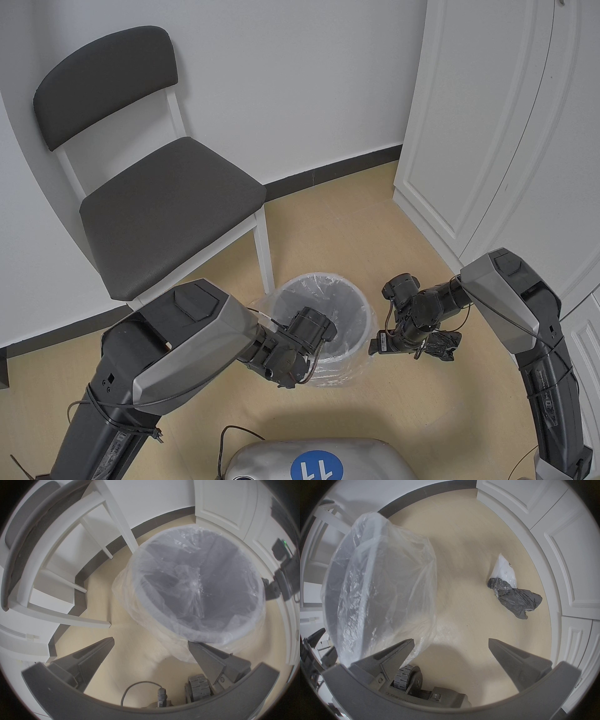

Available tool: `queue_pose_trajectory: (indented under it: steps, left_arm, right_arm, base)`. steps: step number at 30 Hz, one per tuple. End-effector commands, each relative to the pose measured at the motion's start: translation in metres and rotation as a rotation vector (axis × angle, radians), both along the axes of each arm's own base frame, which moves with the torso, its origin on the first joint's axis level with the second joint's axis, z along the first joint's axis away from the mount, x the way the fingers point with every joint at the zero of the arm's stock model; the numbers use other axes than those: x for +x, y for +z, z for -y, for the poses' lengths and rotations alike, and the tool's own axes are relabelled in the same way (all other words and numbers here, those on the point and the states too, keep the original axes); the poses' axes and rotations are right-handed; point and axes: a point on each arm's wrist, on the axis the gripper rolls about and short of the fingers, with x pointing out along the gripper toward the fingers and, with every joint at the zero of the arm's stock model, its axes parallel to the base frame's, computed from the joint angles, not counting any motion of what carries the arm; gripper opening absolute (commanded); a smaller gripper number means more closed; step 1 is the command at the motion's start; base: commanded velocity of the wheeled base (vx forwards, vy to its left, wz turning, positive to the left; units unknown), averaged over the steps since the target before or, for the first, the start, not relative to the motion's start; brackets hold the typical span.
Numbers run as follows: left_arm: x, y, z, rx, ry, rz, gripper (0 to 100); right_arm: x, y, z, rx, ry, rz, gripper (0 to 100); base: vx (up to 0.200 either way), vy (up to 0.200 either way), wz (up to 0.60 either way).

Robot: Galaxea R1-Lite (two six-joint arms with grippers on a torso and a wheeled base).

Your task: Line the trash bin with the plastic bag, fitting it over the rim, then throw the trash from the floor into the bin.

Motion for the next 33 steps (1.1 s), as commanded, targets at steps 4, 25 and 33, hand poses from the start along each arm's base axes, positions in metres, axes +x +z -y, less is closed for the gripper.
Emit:
queue_pose_trajectory:
  steps: [4, 25, 33]
  left_arm:
    - [0.040, -0.004, -0.040, -0.024, 0.060, -0.020, 100]
    - [0.041, -0.008, -0.057, -0.020, -0.003, -0.088, 100]
    - [0.014, -0.009, -0.037, -0.044, -0.053, -0.082, 100]
  right_arm:
    - [0.006, 0.010, 0.014, 0.013, -0.029, 0.021, 100]
    - [0.009, 0.025, 0.025, 0.029, -0.051, 0.045, 100]
    - [-0.006, 0.060, 0.006, 0.104, 0.011, 0.073, 100]
  base:
    - [0.000, 0.000, 0.00]
    - [0.000, 0.000, 0.00]
    - [0.000, 0.000, 0.00]
